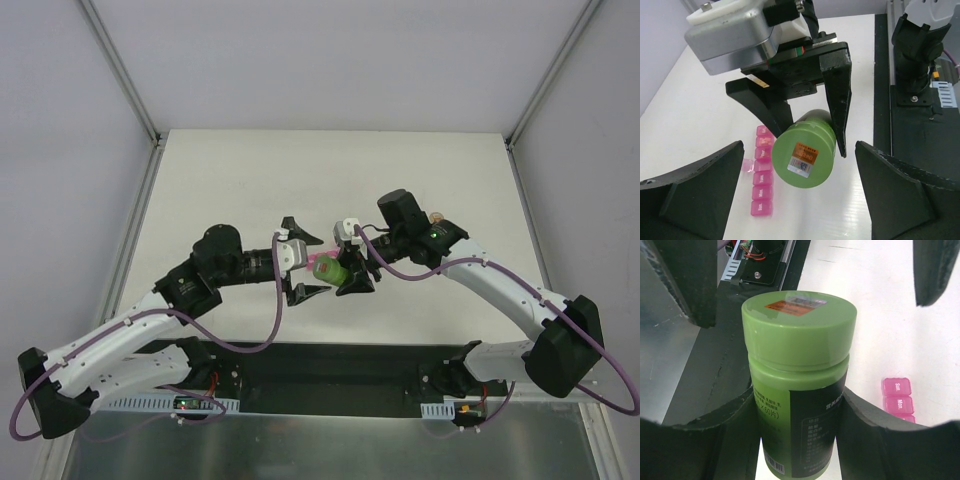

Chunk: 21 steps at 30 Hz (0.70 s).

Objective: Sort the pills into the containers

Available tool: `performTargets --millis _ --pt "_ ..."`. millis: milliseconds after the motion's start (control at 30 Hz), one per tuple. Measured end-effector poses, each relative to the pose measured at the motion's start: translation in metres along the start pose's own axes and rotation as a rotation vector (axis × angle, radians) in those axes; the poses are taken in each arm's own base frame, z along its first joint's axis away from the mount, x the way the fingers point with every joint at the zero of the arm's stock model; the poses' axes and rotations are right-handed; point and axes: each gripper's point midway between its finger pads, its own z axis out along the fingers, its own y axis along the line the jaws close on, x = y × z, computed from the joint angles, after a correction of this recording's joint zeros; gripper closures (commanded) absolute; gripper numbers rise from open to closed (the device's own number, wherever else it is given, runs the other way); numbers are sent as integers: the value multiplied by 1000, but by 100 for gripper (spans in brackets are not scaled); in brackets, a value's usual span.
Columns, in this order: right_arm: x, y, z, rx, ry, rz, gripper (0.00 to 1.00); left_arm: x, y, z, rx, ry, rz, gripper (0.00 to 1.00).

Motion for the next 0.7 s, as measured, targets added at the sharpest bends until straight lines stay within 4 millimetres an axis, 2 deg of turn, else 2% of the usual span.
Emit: performTargets --millis 67,267,400,467,533,633,667,700 --pt "0 0 0 -1 1 2 92 -2 -1 3 20 7 -18 16" --pt "0 1 0 -2 1 3 92 7 -7 9 64 58 -70 15" --pt "0 1 0 -3 -1 2 92 14 -9 9 75 89 -95 25" --pt "0 1 0 -3 -1 2 92 14 -10 9 78 97 -102 37" --pt "0 1 0 -4 -1 2 92 14 -10 10 80 100 -109 60" --pt "0 3 0 -11 -2 4 92 12 -9 10 77 102 -121 77" --pt "0 3 0 -14 -4 4 92 11 -9 10 77 103 -125 89" --pt "0 3 0 -14 -4 4 92 11 -9 10 77 104 -129 92"
